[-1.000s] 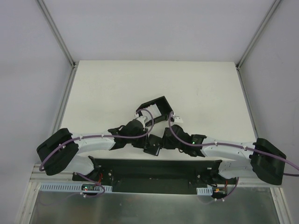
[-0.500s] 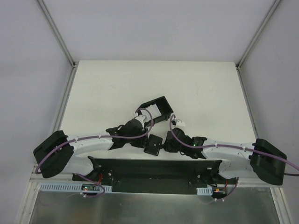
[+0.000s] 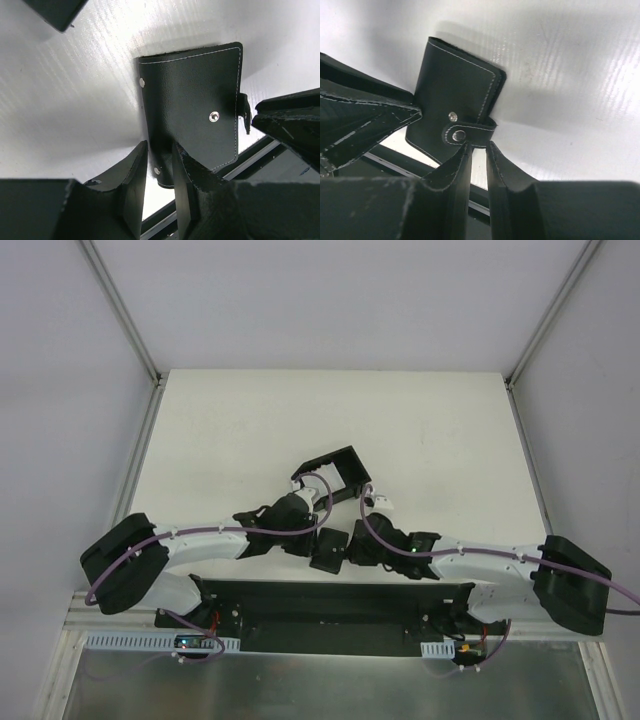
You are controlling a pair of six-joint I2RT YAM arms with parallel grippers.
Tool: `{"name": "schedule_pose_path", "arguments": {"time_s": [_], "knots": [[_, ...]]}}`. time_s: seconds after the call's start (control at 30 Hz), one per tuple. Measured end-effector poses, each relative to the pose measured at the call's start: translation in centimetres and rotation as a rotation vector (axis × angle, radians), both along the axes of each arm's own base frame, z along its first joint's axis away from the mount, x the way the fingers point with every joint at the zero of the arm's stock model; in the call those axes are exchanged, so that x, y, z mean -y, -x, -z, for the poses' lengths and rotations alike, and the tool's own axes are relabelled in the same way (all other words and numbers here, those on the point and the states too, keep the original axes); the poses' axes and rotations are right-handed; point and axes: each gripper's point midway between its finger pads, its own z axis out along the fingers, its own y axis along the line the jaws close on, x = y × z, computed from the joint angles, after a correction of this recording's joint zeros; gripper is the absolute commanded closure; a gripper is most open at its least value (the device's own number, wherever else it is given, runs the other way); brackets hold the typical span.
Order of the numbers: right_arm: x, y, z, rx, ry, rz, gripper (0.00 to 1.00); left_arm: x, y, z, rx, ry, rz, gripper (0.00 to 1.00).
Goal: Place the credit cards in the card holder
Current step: Close the card holder at the center of the board.
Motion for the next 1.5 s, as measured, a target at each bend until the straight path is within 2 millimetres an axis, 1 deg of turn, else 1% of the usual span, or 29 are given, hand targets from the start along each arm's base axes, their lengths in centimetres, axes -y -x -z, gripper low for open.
{"name": "schedule_pose_path", "arguments": {"time_s": [0.23, 0.53, 0.63, 1.17, 1.23, 1.5], "knots": [[-1.5, -0.2, -0.6, 0.006, -0.014, -0.02, 0.8, 0.2, 0.0, 0.0, -0.001, 0.005, 0.003, 0.73], [-2.2, -0.6, 0.2, -0.001, 0.022, -0.033, 0.79, 0.2, 0.0, 0.1, -0.002, 0.006, 0.009, 0.64], [-2.5, -0.8, 0.1, 0.002, 0.027, -0.039, 0.8, 0.2, 0.0, 0.2, 0.001, 0.004, 0.013, 0.6], [-2.5, -1.2, 0.1, 0.008, 0.028, -0.04, 0.79, 0.5, 0.0, 0.0, 0.012, 0.013, 0.035, 0.58], [-2.5, -1.2, 0.1, 0.007, 0.028, -0.044, 0.81, 0.5, 0.0, 0.0, 0.012, 0.013, 0.035, 0.58], [-2.9, -1.5, 0.2, 0.001, 0.053, -0.064, 0.8, 0.5, 0.0, 0.0, 0.012, 0.014, 0.041, 0.59]]}}
